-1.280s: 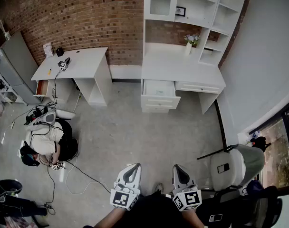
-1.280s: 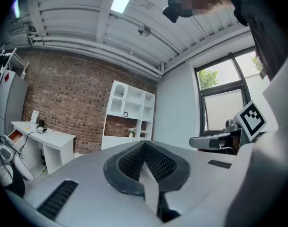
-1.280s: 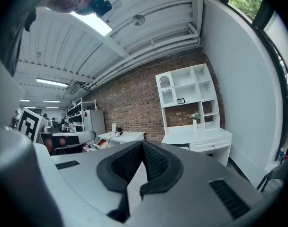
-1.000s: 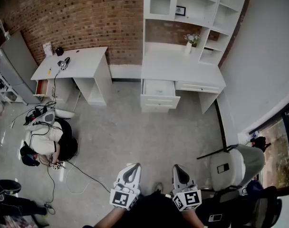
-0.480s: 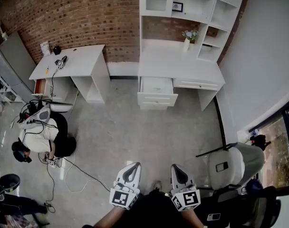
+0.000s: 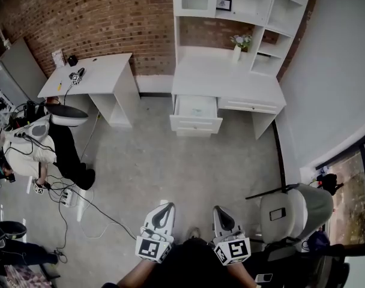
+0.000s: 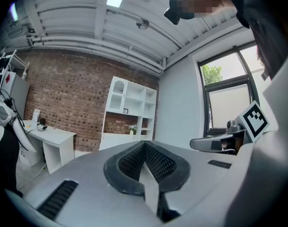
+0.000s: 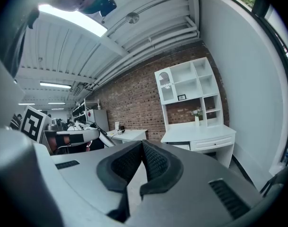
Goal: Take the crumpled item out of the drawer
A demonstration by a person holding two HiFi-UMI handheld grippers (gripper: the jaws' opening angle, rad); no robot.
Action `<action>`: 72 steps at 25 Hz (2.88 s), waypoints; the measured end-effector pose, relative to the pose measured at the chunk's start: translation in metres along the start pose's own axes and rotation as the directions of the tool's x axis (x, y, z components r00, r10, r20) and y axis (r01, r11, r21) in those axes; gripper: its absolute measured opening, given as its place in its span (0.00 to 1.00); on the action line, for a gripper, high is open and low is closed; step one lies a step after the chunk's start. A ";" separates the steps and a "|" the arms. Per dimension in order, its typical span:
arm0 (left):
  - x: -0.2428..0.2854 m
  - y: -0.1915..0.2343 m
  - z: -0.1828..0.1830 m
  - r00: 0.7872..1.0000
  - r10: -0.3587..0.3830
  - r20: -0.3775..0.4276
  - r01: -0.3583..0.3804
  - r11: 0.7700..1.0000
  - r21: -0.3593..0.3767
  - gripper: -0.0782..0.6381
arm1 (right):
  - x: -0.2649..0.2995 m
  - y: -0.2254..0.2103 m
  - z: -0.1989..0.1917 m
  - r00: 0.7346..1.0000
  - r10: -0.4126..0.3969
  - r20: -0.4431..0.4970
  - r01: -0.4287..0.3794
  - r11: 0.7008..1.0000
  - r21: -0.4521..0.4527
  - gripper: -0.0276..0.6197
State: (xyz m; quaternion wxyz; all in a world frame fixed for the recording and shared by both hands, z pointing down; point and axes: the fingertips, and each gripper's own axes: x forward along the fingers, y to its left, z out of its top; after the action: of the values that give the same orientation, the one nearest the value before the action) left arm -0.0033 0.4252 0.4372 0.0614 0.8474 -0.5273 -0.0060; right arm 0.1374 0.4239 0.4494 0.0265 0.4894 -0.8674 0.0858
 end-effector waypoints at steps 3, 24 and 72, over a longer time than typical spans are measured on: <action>0.012 -0.006 0.000 1.000 0.025 0.004 -0.025 1.000 -0.010 0.13 | 0.001 -0.015 -0.005 1.000 0.025 -0.011 -0.025 1.000 0.005 0.06; 0.222 0.145 0.019 1.000 -0.020 -0.002 0.020 1.000 -0.013 0.13 | 0.238 -0.103 0.022 0.999 -0.012 -0.051 0.011 1.000 -0.004 0.06; 0.706 0.383 -0.047 0.978 0.043 -0.202 -0.078 0.983 -0.168 0.13 | 0.797 -0.444 -0.300 0.672 0.038 -0.740 0.060 0.993 0.105 0.22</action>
State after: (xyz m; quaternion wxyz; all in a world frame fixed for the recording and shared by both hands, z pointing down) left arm -0.0284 -0.3693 0.5643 0.1879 0.8187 -0.5415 0.0337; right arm 0.0910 -0.4220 0.9024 0.3467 0.4185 -0.7724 0.3286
